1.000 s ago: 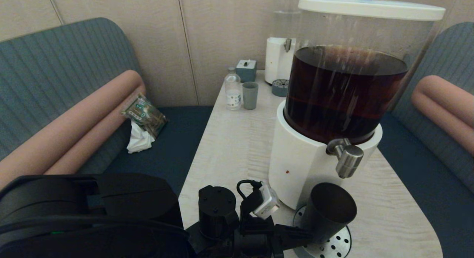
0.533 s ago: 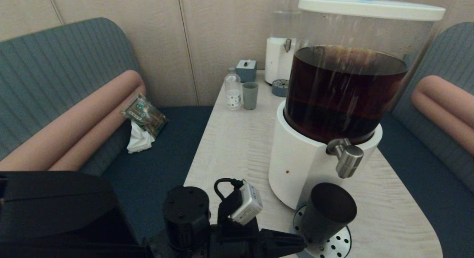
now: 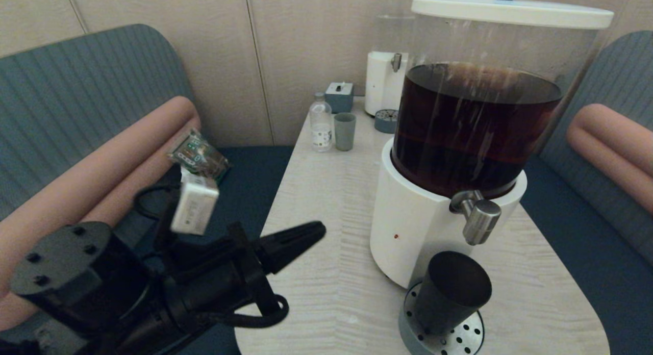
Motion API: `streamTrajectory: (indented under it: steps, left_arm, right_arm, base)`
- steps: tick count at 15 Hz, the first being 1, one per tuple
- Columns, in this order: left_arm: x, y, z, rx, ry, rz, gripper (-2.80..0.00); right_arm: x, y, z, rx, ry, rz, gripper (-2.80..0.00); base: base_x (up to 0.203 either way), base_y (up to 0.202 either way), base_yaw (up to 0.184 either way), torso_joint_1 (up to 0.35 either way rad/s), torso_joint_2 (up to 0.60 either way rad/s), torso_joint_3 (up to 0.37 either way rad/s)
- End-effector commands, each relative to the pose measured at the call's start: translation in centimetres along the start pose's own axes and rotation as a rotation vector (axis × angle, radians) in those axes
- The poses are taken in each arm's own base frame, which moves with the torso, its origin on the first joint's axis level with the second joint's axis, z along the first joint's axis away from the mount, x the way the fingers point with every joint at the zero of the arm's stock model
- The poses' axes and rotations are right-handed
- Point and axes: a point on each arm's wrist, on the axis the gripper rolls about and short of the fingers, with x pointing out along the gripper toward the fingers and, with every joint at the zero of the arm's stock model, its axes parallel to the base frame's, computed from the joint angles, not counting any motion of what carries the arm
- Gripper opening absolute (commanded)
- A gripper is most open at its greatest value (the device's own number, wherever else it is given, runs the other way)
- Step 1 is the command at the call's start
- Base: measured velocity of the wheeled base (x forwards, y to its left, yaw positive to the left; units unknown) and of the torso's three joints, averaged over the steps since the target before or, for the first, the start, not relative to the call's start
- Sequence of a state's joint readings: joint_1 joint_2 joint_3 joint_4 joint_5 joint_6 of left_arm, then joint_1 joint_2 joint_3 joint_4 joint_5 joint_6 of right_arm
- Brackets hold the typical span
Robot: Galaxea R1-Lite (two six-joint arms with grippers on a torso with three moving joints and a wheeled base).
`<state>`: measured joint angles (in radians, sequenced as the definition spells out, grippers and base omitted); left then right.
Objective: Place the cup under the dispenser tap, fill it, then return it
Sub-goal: Turn on the faucet
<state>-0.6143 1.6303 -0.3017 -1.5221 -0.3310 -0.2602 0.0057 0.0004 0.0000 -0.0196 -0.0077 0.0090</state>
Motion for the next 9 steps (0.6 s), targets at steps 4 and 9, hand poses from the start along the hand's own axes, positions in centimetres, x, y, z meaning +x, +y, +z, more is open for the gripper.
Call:
streamTrajectory:
  steps: [4, 9]
  left_arm:
    - [-5.9, 0.3, 4.8, 0.036, -0.25, 0.258, -2.8]
    - [-11.4, -0.7, 6.9, 0.102, -0.424, 0.424, -2.8]
  right_arm:
    - [0.0, 0.0, -0.2, 0.0, -0.001, 0.0, -2.8]
    - [0.0, 0.0, -0.2, 0.0, -0.001, 0.0, -2.8]
  base:
    - [0.0, 0.0, 0.0, 0.0, 0.0, 0.0]
    - [0.0, 0.0, 0.0, 0.0, 0.0, 0.0]
